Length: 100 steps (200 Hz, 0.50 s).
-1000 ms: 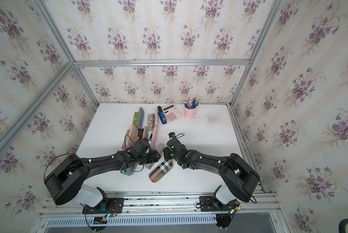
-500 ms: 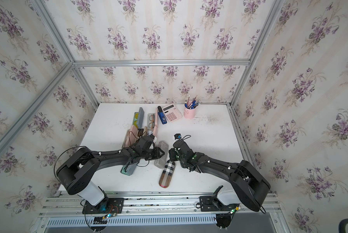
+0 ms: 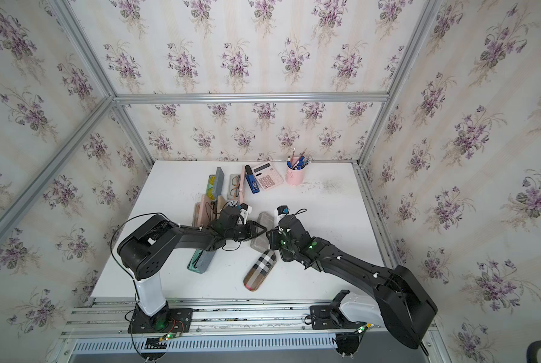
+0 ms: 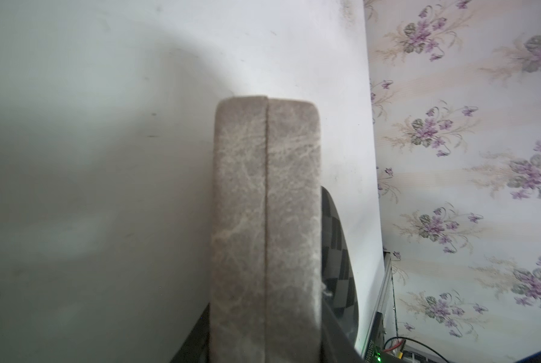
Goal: Close the glasses case
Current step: Adjust the glasses case at the center of the board.
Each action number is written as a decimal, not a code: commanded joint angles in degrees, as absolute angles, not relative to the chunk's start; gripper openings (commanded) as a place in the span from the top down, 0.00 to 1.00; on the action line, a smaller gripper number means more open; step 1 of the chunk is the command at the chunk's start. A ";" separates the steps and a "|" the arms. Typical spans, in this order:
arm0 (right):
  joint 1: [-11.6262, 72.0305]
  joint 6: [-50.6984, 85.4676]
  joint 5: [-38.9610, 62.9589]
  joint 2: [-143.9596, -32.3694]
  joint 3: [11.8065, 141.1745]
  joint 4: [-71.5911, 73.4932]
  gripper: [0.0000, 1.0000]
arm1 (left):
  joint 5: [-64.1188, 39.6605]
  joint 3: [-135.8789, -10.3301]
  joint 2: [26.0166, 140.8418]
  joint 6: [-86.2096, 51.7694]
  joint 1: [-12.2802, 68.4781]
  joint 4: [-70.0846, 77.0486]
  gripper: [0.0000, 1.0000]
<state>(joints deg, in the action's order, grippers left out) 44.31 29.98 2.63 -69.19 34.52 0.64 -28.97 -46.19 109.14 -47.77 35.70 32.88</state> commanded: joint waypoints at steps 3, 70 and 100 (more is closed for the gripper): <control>46.44 31.33 2.95 -68.71 34.37 -2.10 0.70 | -28.65 -44.40 109.43 -48.75 35.46 31.92 0.45; 47.46 32.31 0.39 -66.80 32.96 -4.02 0.69 | -23.23 -46.46 99.46 -43.99 36.42 15.14 0.00; 47.49 33.04 -2.03 -63.81 32.11 -6.76 0.66 | -11.75 -50.98 90.80 -39.66 39.57 -0.84 0.00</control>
